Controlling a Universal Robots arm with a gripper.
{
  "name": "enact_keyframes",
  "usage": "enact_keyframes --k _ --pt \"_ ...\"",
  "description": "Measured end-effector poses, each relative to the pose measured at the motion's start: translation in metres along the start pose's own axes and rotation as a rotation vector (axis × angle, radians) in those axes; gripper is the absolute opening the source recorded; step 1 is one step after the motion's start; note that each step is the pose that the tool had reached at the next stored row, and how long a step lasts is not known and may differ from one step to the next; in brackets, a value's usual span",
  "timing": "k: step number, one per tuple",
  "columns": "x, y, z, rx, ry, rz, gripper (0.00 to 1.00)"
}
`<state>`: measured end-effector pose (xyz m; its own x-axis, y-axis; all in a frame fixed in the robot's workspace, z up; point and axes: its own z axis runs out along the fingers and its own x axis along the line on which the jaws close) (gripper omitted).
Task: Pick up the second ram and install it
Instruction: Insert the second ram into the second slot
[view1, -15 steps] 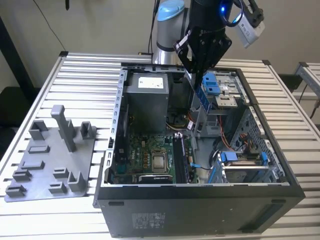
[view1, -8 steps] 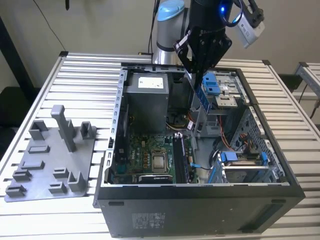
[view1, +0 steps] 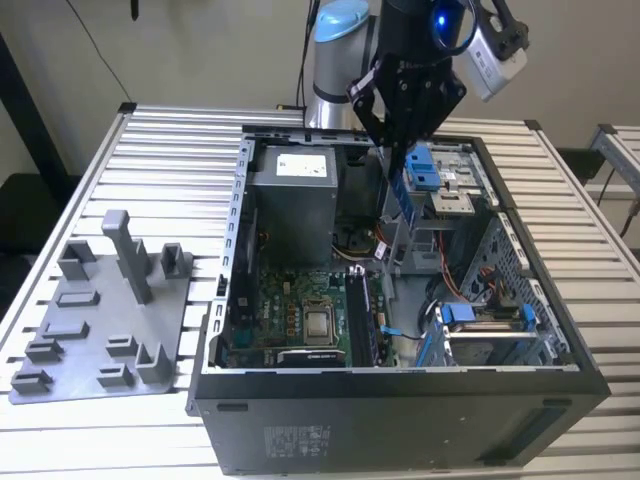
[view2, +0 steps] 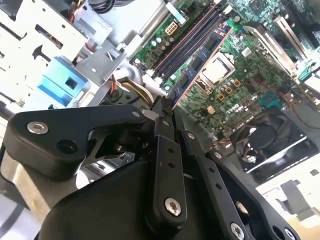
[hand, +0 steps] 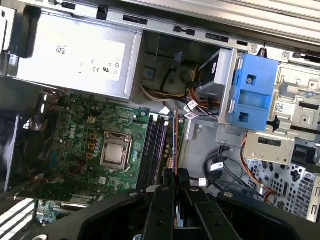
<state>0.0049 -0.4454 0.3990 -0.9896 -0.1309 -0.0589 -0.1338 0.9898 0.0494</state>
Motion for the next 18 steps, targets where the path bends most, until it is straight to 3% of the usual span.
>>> enact_keyframes --k 3,6,11,18 --pt "0.0001 -0.0001 0.0011 0.0032 -0.0026 0.053 0.14" --pt "0.0004 -0.0001 0.0016 0.0055 -0.0030 0.071 0.14" --pt "0.0010 -0.0002 0.0042 0.0080 0.0085 0.129 0.14" --pt "0.0024 -0.0002 0.0130 0.0170 0.0092 0.207 0.14"
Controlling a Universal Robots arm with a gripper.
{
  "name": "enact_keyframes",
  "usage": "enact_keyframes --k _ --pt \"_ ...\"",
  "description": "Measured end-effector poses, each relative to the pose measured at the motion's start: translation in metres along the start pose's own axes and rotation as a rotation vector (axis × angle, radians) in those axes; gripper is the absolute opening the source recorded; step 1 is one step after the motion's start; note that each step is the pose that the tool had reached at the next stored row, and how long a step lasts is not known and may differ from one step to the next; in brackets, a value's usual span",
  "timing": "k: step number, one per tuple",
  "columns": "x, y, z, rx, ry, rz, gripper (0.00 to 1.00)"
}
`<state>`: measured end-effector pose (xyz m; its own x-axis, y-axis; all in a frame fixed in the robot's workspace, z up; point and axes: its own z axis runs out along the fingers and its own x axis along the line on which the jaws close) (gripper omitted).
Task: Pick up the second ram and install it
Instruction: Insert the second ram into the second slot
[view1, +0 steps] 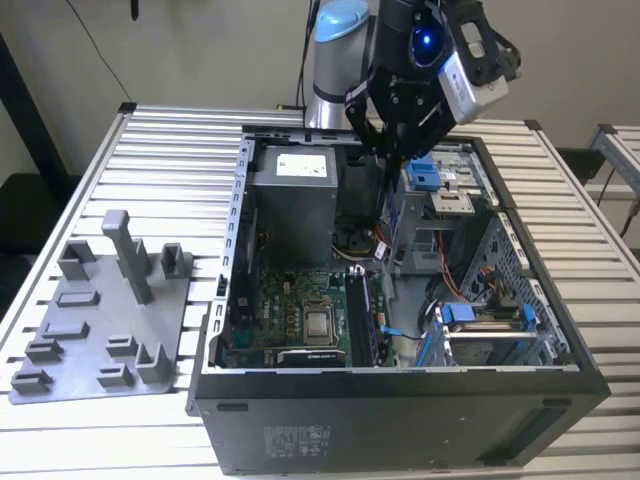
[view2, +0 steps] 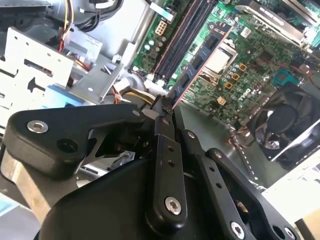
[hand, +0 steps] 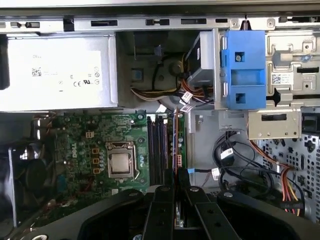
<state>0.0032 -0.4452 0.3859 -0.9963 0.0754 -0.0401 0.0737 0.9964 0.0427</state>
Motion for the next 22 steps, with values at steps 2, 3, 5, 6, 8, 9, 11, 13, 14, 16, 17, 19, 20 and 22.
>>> enact_keyframes --k 2,3,5,6,8,9,11,13,14,16,17,19,20,22 --pt "0.0020 -0.0002 0.0030 0.0029 -0.0001 0.009 0.14" --pt "0.0041 -0.0004 0.0044 0.0036 -0.0002 0.010 0.14" --pt "0.0104 -0.0010 0.0074 0.0055 -0.0002 0.011 0.14" --pt "0.0150 -0.0014 0.0088 0.0056 -0.0002 0.011 0.14" --pt "0.0202 -0.0019 0.0123 0.0054 0.0004 0.005 0.14" --pt "0.0202 -0.0020 0.0135 0.0048 0.0016 -0.009 0.14" --pt "0.0204 -0.0021 0.0153 0.0034 0.0030 -0.044 0.14" --pt "0.0204 -0.0021 0.0172 0.0019 0.0049 -0.081 0.14" --pt "0.0204 -0.0022 0.0181 0.0013 0.0068 -0.098 0.14" --pt "0.0205 -0.0026 0.0204 0.0007 0.0099 -0.112 0.14" --pt "0.0204 -0.0029 0.0204 0.0010 0.0129 -0.112 0.14" --pt "0.0204 -0.0029 0.0203 0.0012 0.0131 -0.112 0.14" --pt "0.0205 -0.0032 0.0208 0.0008 0.0133 -0.112 0.14" --pt "0.0205 -0.0034 0.0239 0.0015 0.0137 -0.110 0.14"
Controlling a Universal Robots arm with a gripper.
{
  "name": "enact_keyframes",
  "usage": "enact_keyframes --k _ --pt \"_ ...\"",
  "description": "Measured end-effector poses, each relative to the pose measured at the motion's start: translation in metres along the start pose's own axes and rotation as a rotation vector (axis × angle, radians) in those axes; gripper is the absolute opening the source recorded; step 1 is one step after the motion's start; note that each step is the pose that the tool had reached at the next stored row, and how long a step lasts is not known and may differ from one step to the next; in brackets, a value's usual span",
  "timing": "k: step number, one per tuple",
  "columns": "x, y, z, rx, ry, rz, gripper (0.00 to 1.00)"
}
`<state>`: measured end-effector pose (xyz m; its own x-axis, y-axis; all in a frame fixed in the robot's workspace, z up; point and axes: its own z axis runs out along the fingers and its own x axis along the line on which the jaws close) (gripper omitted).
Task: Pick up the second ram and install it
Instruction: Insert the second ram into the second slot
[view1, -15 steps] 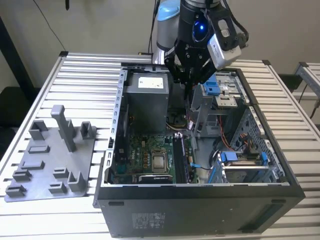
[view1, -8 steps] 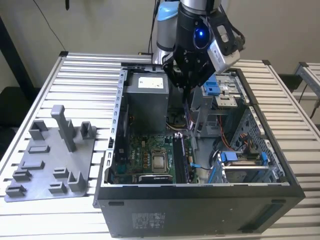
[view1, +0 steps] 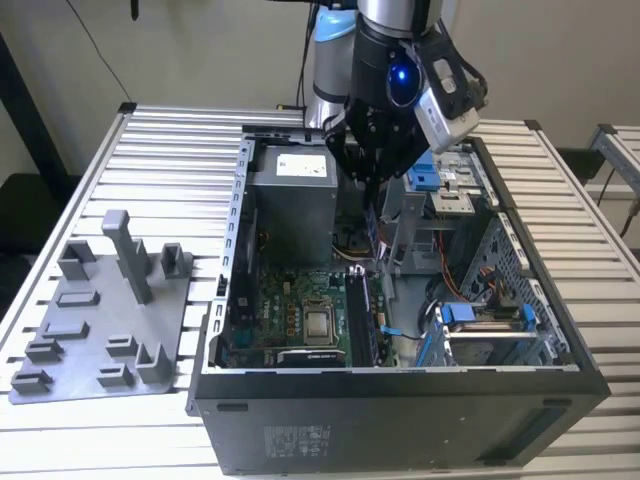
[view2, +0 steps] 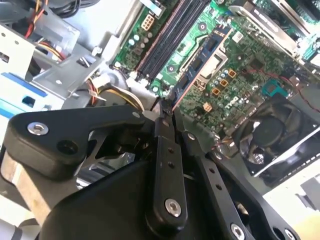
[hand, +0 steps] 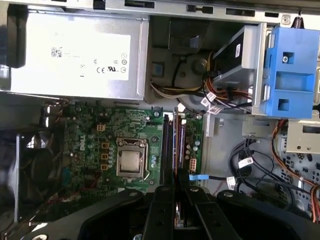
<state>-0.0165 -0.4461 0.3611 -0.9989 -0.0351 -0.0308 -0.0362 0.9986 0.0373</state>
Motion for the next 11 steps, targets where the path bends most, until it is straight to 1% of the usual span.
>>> enact_keyframes --k 5,8,11 --pt "0.0002 -0.0004 0.0079 0.0078 -0.0002 0.015 0.14" --pt "0.0004 -0.0005 0.0131 0.0107 -0.0004 0.020 0.14" --pt "0.0005 -0.0007 0.0168 0.0166 -0.0004 0.026 0.14"
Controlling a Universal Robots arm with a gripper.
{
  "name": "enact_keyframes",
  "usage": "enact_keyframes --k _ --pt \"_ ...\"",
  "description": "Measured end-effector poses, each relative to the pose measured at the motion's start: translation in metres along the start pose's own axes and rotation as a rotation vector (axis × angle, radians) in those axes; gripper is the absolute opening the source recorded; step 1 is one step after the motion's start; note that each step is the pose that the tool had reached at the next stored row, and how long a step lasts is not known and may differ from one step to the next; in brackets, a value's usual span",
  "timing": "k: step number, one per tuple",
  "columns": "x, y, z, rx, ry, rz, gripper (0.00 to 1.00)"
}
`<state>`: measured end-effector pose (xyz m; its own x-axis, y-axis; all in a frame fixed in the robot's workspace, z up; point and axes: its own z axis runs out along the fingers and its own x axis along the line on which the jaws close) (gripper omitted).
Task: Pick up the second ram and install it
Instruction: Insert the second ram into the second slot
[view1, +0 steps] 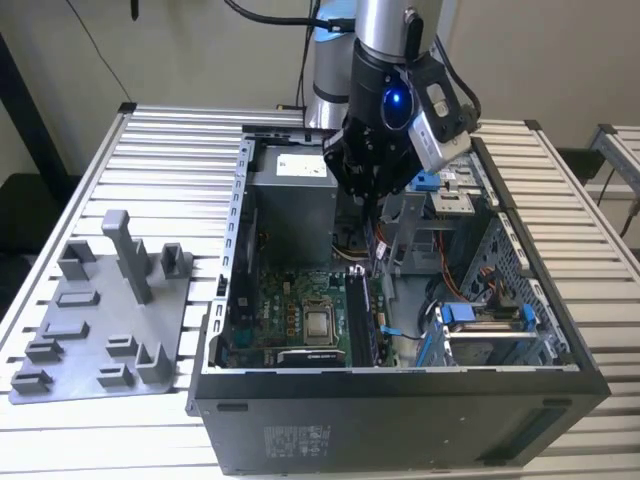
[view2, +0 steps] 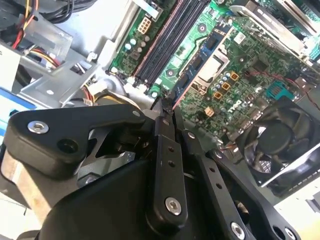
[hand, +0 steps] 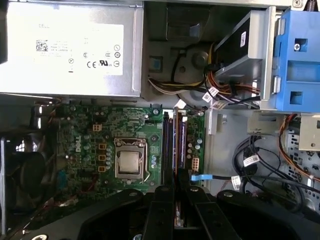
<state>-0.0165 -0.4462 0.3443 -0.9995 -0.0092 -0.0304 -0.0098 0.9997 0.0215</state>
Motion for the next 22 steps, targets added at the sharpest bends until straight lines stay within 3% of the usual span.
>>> enact_keyframes --k 22 --pt "-0.0011 -0.0020 0.0389 0.0103 0.0000 0.004 0.14"
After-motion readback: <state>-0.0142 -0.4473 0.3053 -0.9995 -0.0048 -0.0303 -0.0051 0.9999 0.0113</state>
